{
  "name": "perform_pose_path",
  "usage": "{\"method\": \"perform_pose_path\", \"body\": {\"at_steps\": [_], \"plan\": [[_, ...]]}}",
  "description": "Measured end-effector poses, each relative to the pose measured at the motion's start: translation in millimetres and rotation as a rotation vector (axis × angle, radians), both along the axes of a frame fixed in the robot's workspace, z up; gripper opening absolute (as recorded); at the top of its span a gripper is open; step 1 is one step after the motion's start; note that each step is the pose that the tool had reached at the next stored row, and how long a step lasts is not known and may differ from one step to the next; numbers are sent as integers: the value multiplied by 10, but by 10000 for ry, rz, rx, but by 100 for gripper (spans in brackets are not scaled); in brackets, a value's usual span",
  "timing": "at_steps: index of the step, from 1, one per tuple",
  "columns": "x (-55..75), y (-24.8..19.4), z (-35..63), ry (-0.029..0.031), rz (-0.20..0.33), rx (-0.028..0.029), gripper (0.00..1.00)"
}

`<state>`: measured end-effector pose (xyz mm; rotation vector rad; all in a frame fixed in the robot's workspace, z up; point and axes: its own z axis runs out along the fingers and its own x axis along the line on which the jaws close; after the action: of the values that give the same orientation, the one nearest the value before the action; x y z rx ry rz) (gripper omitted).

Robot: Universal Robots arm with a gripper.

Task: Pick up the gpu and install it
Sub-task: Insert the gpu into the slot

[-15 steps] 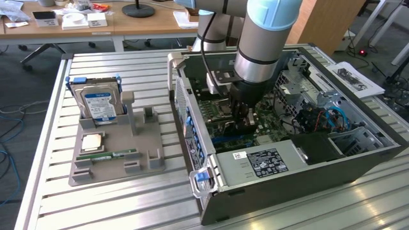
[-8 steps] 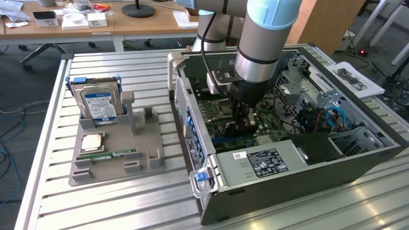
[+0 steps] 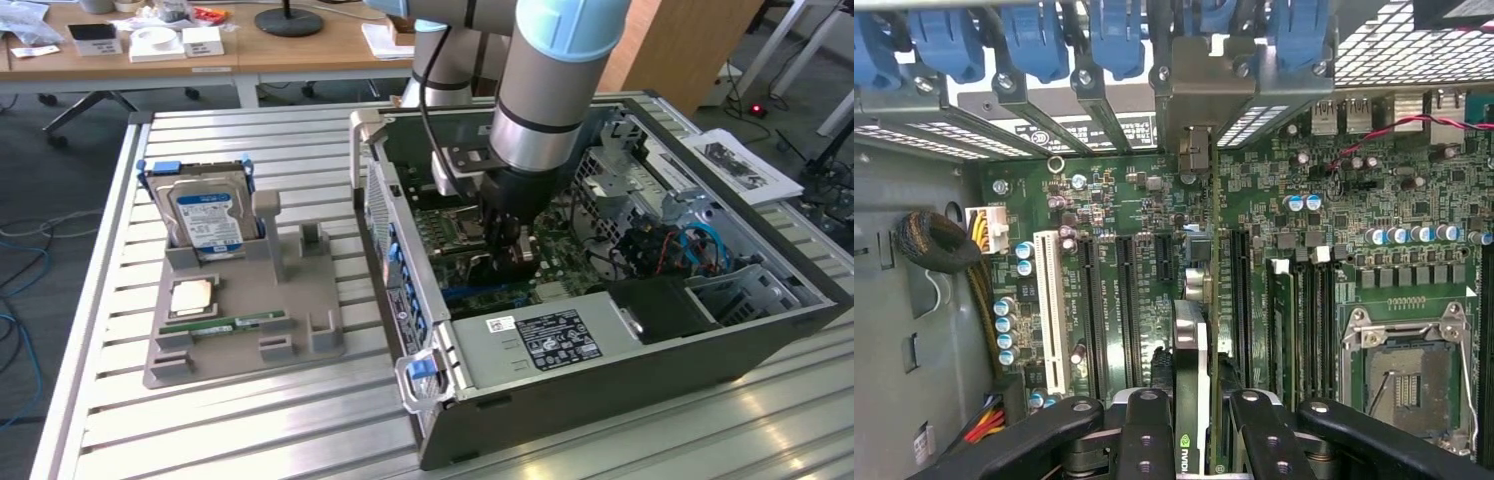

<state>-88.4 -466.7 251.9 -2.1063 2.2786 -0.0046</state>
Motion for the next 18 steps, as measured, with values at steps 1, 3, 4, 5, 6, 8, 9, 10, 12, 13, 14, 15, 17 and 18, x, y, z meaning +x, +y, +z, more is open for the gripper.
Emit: {"method": "perform_pose_path", "body": {"at_steps": [1, 3, 4, 5, 6, 8, 9, 10, 12, 13, 14, 15, 17, 18], "plan": [[0, -1, 2, 1, 0, -1, 27], [0, -6, 3, 2, 0, -2, 27], [0, -6, 2, 1, 0, 0, 27], [0, -6, 2, 1, -1, 0, 27], [0, -6, 2, 1, 0, -1, 27], [0, -7, 2, 2, 0, -1, 27], [-1, -7, 2, 1, 0, -1, 27], [-5, -7, 2, 1, 1, 0, 27], [-12, -7, 2, 0, 0, 1, 27], [-12, -7, 2, 0, -2, 1, 27], [-12, -7, 2, 1, -9, 1, 27], [-12, -7, 2, 1, -17, 2, 27], [-13, -7, 2, 0, -42, 1, 27], [-13, -7, 2, 1, -63, 0, 27]]}}
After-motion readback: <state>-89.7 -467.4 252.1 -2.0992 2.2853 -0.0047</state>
